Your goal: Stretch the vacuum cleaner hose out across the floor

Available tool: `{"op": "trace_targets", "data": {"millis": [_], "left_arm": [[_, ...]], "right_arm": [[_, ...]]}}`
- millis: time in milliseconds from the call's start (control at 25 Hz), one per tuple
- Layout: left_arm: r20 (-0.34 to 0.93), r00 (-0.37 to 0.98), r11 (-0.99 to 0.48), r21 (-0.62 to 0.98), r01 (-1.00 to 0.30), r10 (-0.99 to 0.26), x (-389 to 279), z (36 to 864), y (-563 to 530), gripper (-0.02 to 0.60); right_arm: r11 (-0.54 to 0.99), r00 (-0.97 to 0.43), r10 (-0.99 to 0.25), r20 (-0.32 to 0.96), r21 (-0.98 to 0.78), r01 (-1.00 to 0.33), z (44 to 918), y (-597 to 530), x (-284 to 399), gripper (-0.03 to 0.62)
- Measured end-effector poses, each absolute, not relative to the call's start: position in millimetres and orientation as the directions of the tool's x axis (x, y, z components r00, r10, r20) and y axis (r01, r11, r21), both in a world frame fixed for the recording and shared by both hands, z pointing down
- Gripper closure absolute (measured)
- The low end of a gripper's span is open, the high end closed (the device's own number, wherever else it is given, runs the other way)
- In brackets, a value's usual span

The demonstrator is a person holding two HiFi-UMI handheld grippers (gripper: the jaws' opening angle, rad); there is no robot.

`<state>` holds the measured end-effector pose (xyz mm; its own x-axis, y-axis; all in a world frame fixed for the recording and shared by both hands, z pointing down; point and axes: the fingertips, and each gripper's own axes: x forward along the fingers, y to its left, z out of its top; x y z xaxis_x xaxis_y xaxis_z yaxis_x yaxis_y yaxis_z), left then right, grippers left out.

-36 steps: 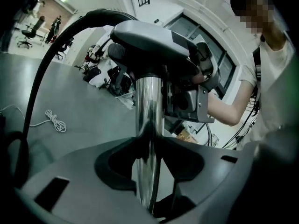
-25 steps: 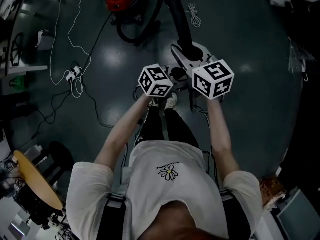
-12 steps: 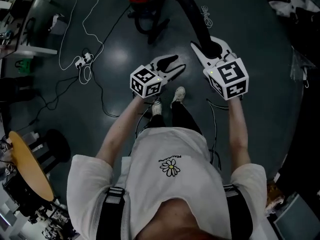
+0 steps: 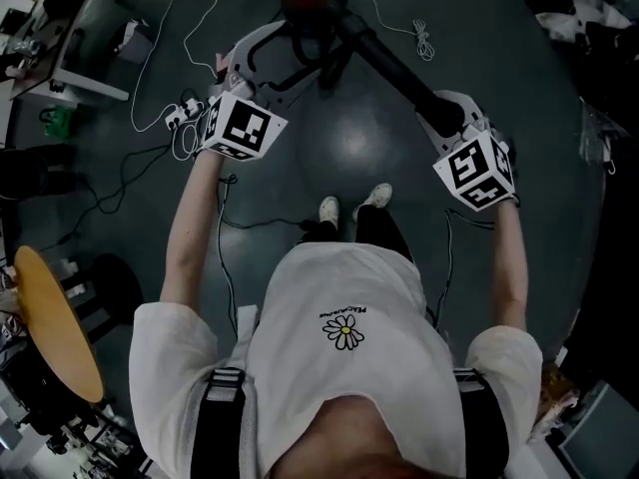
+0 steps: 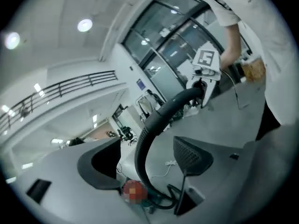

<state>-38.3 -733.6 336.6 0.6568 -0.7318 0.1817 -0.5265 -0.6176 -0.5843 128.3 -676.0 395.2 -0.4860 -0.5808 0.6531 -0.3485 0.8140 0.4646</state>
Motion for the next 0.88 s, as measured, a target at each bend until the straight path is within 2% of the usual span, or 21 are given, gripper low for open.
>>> {"op": "trace_targets", "data": {"millis": [240, 400, 520, 640, 680, 760, 880], "left_arm": [[0.281, 0.707, -0.584, -0.78, -0.226, -0.649, 11.6, 326.3, -675.5, 0.246], [0.512, 0.659, -0.636, -0.769, 0.065, -0.552, 38.9, 352.7, -632.3, 0.244], [0.7, 0.556, -0.764, -0.623, 0.167, -0.449, 51.0, 394.3, -586.9, 0.245], [0.803, 0.546, -0.939, -0.335, 0.081, -0.24, 71.7, 422.3, -535.2, 0.247], [0.8, 0.578, -0.974, -0.222, 0.039, -0.159, 83.8, 424.1, -517.1, 0.252], [0.765, 0.643, -0.999, -0.051, 0.004, -0.036, 109.6, 421.1, -482.9, 0.348], [0.674, 0.727, -0.99, 0.128, 0.061, 0.132, 153.2, 410.8, -428.7, 0.4]], "right_arm": [[0.802, -0.461, -0.562, 0.686, 0.588, -0.103, 379.0, -629.2, 132.0, 0.479], [0.739, -0.449, -0.574, 0.685, 0.669, 0.076, 368.2, -605.5, 144.6, 0.479], [0.664, -0.422, -0.598, 0.682, 0.716, 0.216, 365.4, -588.0, 164.3, 0.479], [0.562, -0.396, -0.645, 0.653, 0.757, 0.334, 356.0, -582.2, 191.4, 0.481], [0.523, -0.395, -0.659, 0.64, 0.767, 0.372, 352.9, -580.6, 199.0, 0.484], [0.435, -0.42, -0.679, 0.602, 0.791, 0.43, 345.0, -576.8, 209.5, 0.485], [0.309, -0.476, -0.714, 0.514, 0.841, 0.445, 323.8, -572.3, 213.8, 0.485]]}}
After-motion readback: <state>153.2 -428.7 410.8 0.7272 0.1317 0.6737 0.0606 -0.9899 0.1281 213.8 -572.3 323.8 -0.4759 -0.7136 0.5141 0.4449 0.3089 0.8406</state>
